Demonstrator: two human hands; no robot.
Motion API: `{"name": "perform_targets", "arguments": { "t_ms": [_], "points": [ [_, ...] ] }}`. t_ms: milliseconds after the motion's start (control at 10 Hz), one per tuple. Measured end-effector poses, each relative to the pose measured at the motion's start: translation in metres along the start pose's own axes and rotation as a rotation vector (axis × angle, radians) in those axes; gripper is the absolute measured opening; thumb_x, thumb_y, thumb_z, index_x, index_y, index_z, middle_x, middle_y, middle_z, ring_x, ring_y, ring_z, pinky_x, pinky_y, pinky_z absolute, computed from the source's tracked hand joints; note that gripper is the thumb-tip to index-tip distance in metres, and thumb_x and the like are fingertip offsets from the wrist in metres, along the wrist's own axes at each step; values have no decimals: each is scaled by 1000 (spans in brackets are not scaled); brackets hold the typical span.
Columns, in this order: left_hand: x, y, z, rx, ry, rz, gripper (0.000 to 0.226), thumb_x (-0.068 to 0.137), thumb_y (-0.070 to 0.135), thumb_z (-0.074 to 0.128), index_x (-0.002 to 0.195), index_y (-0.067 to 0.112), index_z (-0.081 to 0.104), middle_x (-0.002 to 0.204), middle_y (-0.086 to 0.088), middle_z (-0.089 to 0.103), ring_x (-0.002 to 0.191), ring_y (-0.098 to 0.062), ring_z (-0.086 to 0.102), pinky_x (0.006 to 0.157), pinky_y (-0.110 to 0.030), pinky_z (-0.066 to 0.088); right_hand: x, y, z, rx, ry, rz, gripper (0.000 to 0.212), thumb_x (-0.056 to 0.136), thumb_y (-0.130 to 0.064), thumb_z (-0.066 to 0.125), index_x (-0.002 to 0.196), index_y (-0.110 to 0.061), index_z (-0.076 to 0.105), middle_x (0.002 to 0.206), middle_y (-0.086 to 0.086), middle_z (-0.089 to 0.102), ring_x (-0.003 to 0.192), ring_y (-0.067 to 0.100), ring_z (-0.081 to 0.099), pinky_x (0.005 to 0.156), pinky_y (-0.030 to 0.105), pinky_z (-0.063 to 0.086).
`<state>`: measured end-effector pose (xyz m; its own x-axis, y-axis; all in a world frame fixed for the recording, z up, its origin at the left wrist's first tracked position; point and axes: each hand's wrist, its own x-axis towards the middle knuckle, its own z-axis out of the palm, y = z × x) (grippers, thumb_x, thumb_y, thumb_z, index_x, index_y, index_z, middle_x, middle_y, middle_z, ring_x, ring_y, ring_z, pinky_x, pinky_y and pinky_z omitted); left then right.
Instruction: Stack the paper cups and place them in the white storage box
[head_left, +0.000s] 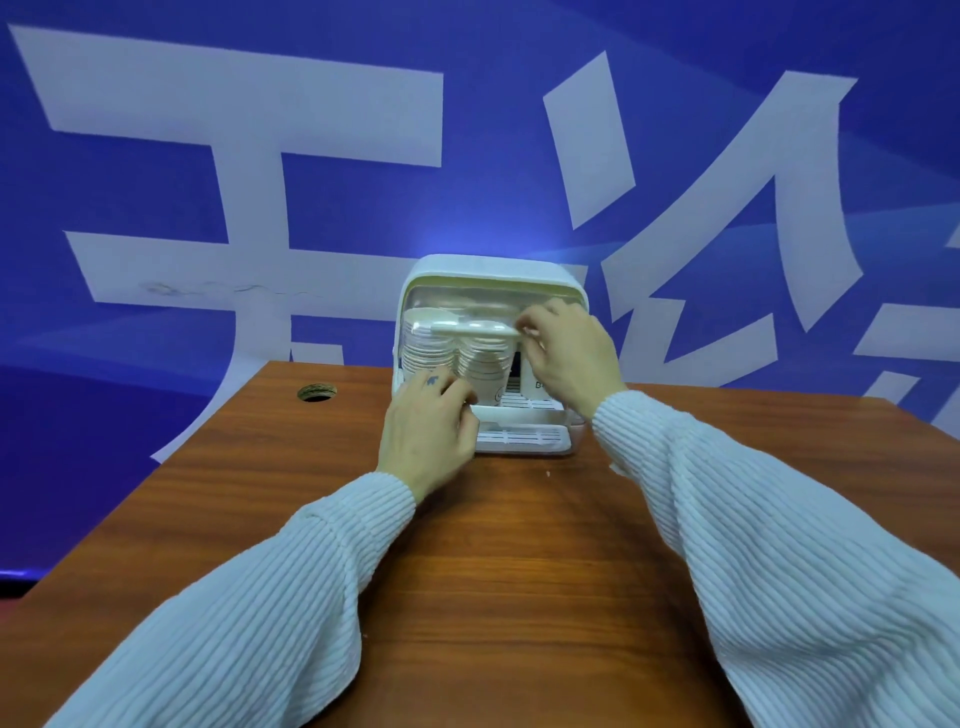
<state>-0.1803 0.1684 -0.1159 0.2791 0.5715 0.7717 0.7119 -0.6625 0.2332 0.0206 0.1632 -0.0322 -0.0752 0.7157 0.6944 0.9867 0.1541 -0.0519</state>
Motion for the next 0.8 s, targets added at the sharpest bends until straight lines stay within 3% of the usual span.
{"name": "perform_targets", "arguments": {
  "t_ms": [100, 200, 400, 600, 800],
  "points": [
    [-11, 9, 0, -6, -53, 46, 8, 85, 19, 61, 89, 16, 68, 89, 4, 61, 85, -18, 53, 66, -31, 42, -29, 0, 7, -13, 44, -68, 12, 96, -21, 67, 106, -19, 73, 101, 1, 68, 95, 30, 62, 77, 42, 49],
    [-19, 15, 0, -22, -101, 49, 17, 86, 25, 54, 89, 18, 69, 89, 6, 60, 87, -17, 53, 64, -38, 50, -54, -1, 15, -12, 10, -73, 10, 92, -20, 71, 102, -21, 74, 97, -1, 68, 90, 26, 63, 75, 40, 49],
    [-27, 27, -5, -41, -151, 45, 19, 88, 26, 54, 91, 18, 71, 92, 6, 60, 90, -16, 55, 67, -38, 53, -86, -6, 17, 62, -68, -57, 31, 95, -19, 62, 124, -19, 71, 117, -3, 66, 106, 19, 59, 91, 37, 51],
    [-13, 44, -3, -66, -144, -31, 14, 90, 21, 61, 97, 17, 73, 97, 5, 64, 99, -17, 55, 72, -34, 46, -109, -3, 0, 139, -34, 11, 25, 95, -20, 62, 118, -19, 72, 116, -4, 65, 103, 17, 59, 87, 33, 52],
    [4, 62, 8, -143, -79, -11, 20, 88, 25, 56, 94, 16, 73, 93, 4, 63, 93, -18, 55, 76, -38, 50, -114, 19, -14, 224, -23, 126, 21, 98, -25, 59, 113, -22, 73, 114, -8, 65, 105, 11, 58, 88, 31, 52]
  ]
}}
